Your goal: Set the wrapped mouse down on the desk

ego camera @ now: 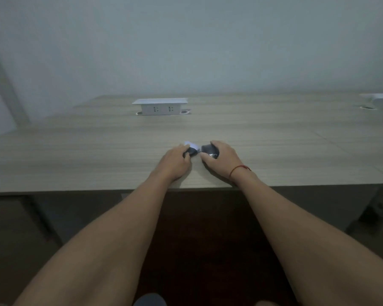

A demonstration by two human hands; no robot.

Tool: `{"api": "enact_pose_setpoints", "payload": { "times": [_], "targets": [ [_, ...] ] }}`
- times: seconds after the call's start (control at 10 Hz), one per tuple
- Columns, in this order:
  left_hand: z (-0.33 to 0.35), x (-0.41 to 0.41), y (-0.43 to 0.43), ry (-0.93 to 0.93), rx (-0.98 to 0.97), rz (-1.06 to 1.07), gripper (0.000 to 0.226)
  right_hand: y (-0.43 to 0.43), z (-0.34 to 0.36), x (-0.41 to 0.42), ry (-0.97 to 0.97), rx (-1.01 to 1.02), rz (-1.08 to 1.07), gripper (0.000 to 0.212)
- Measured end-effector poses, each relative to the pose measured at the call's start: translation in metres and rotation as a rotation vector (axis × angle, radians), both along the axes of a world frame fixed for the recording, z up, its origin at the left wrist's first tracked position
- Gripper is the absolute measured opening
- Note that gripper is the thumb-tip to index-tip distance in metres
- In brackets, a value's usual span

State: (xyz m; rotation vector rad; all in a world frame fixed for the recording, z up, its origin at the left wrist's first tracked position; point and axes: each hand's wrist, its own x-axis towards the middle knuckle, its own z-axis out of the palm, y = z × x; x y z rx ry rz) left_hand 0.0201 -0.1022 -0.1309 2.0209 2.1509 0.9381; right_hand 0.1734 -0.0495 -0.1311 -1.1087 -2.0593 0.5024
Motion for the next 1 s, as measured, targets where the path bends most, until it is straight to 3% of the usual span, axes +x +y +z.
{"api": "enact_pose_setpoints", "payload": {
  "times": [0.2,0.4,0.6,0.7,0.8,1.0],
  "targets": [
    [0.001,0.008,0.035,-0.099,0.017,0.279,0.011,0.040,-0.002,-0.015,0.002,-0.020,-0.085,0.039],
    [0.003,0.003,0.074,-0.149,0.068,0.382,0.016,0.081,-0.003,-0.035,-0.037,-0.056,-0.158,0.041],
    [0.000,0.000,0.085,-0.160,0.048,0.430,0.026,0.091,0.000,-0.042,-0.034,-0.092,-0.191,0.050],
    [0.000,0.002,0.076,-0.180,-0.009,0.420,0.056,0.077,-0.001,-0.036,0.065,-0.099,-0.197,0.064],
    [0.003,0.007,0.055,-0.197,-0.041,0.417,0.072,0.055,0.002,-0.024,0.061,-0.113,-0.217,0.063],
    [0.003,0.018,0.005,-0.076,-0.121,0.474,0.076,0.004,0.003,0.006,-0.176,-0.116,-0.180,0.051]
  ]
}}
